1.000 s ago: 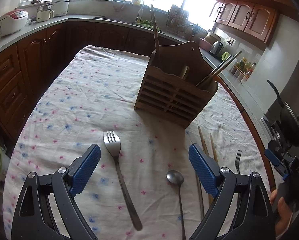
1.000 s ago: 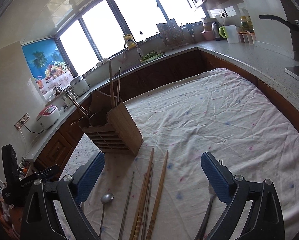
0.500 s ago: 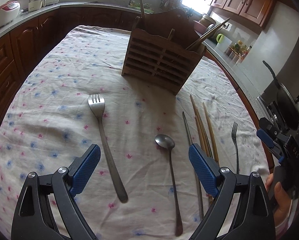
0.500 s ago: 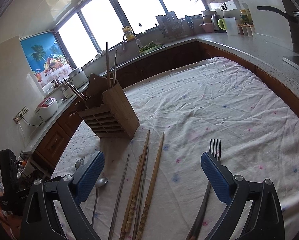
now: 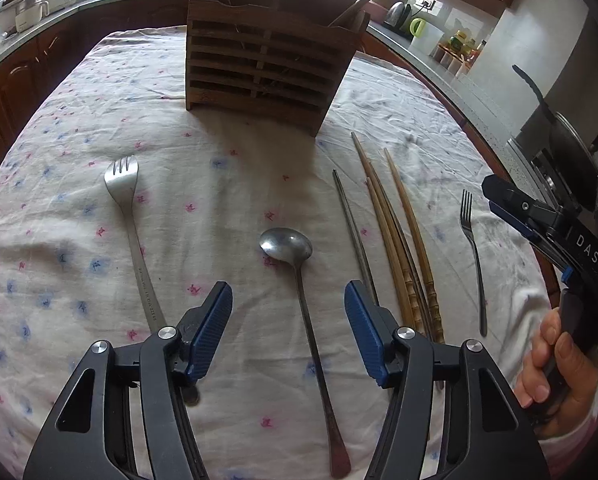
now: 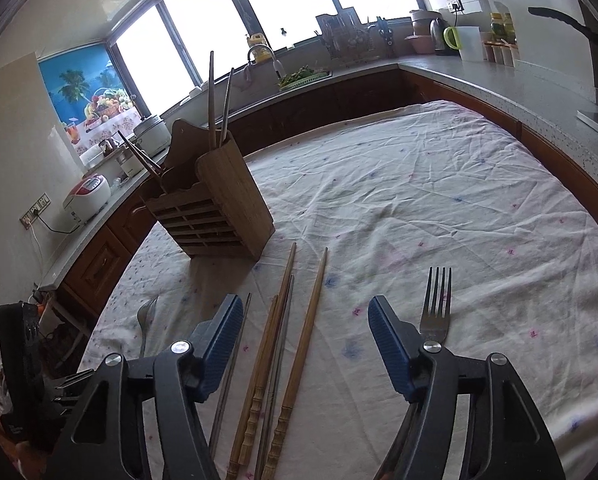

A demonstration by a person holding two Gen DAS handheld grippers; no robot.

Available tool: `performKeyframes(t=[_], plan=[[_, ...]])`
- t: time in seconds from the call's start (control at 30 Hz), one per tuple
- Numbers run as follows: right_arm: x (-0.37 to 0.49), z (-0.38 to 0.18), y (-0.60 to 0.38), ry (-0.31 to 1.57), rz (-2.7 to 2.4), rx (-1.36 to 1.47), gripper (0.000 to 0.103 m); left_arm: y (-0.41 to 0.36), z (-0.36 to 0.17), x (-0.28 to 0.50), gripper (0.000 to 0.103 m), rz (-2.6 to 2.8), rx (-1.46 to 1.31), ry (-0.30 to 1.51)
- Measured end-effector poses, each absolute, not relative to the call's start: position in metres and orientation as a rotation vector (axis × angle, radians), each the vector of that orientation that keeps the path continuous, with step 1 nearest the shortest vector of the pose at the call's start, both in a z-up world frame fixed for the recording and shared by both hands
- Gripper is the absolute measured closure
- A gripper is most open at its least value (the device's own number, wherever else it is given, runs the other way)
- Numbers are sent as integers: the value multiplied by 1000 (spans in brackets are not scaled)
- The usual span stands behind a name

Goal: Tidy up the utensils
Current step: 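Move both open tools back toward the remaining utensils on the cloth, then close the left tool on the metal spoon while the right tool grasps a wooden chopstick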

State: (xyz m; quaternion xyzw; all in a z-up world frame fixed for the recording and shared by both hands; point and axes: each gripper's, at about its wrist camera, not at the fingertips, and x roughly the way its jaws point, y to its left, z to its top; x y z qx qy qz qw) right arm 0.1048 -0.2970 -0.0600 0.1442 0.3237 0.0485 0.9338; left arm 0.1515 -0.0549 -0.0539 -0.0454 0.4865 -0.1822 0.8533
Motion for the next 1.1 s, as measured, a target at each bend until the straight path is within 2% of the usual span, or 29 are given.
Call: performKeyframes(t=[0.07,0.13,0.2,0.37,0.57,0.87,1.1], plan=[[111,-64,-295,681,109,293,54,-60,-58,153,51,-387,-82,1035],[118,-68,-292,701,124,294,58,-63,-63,156,55,-386,-75,1052],[126,-72,-287,721,140,289,60,-64,-66,159,62,-386,-75,1058],[156,-77,-276,754,171,276,66,-65,-67,165,63,-383,-62,1039],[197,-86,-264,794,188,248,74,-62,-69,182,73,-372,-54,1021],[241,-107,-261,857,143,193,81,-49,-68,216,74,-383,-104,1054],[243,-107,-244,860,96,27,85,-63,-68,215,73,-361,-32,1026]])
